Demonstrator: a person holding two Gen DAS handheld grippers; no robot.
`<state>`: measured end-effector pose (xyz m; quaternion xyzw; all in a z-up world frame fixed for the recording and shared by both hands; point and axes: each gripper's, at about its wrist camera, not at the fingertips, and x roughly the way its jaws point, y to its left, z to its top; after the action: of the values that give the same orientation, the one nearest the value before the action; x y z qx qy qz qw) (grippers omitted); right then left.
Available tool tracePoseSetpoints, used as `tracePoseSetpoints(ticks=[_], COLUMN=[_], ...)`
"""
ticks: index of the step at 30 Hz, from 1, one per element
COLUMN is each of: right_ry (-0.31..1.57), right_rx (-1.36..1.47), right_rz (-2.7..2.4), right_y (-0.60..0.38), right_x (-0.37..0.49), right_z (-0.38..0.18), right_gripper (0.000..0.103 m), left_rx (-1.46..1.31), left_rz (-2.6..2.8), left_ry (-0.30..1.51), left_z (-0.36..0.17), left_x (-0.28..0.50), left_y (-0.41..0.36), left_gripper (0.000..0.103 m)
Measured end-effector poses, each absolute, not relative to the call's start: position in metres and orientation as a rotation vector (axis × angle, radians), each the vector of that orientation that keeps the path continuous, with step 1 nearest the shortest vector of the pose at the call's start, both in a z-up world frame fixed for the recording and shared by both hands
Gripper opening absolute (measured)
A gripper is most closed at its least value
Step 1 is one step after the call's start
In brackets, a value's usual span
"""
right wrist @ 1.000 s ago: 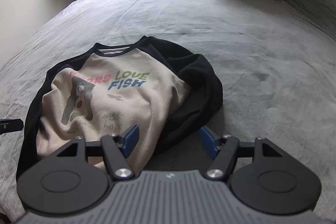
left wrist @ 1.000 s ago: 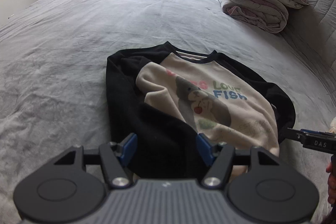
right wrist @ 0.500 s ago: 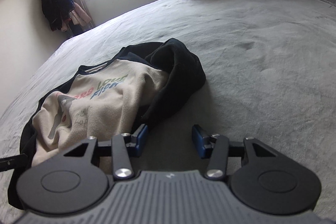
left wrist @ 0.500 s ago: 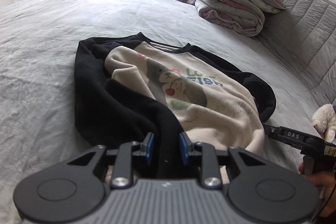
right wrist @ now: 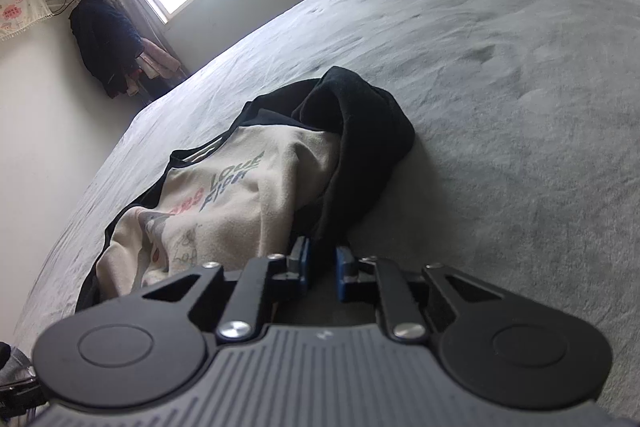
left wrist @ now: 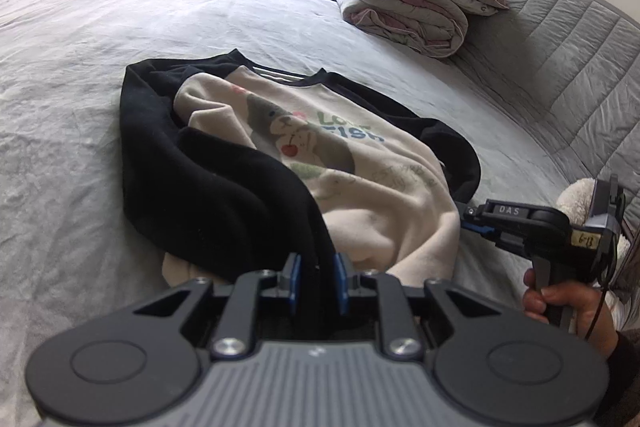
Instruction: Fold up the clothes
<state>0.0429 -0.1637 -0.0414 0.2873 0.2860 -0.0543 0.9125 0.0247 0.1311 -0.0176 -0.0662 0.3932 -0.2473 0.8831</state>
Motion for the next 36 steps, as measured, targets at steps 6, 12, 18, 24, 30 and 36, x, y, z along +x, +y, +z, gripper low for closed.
tracePoseSetpoints(ticks=[6, 12, 18, 24, 30, 36], right_ry=[0.535, 0.458, 0.406, 0.370, 0.399, 0.428], right_rx=[0.464, 0.391, 0.368, 0.381, 0.407, 0.434], right_rz=[-0.136, -0.187, -0.277, -0.371, -0.417, -0.463], right_y=[-0.154, -0.158, -0.178, -0.207, -0.223, -0.238], right_x=[0.035, 0.030, 0.027, 0.024, 0.023, 0.022], right_z=[-0.026, -0.007, 0.007, 0.017, 0.012, 0.007], right_gripper=[0.008, 0.007, 0.007, 0.007, 0.007, 0.008], left_rx=[-0.102, -0.071, -0.061, -0.120, -0.155, -0.085], left_rz=[-0.472, -0.336, -0.191, -0.115, -0.130, 0.095], left_ry=[0.756, 0.619, 0.558, 0.575, 0.643, 0.536], left_z=[-0.010, 0.010, 0.024, 0.026, 0.013, 0.024], left_x=[0.019, 0.022, 0.035, 0.050, 0.056, 0.059], left_y=[0.138, 0.159, 0.186, 0.211, 0.212, 0.227], left_gripper=[0.004, 0.003, 0.003, 0.003, 0.004, 0.004])
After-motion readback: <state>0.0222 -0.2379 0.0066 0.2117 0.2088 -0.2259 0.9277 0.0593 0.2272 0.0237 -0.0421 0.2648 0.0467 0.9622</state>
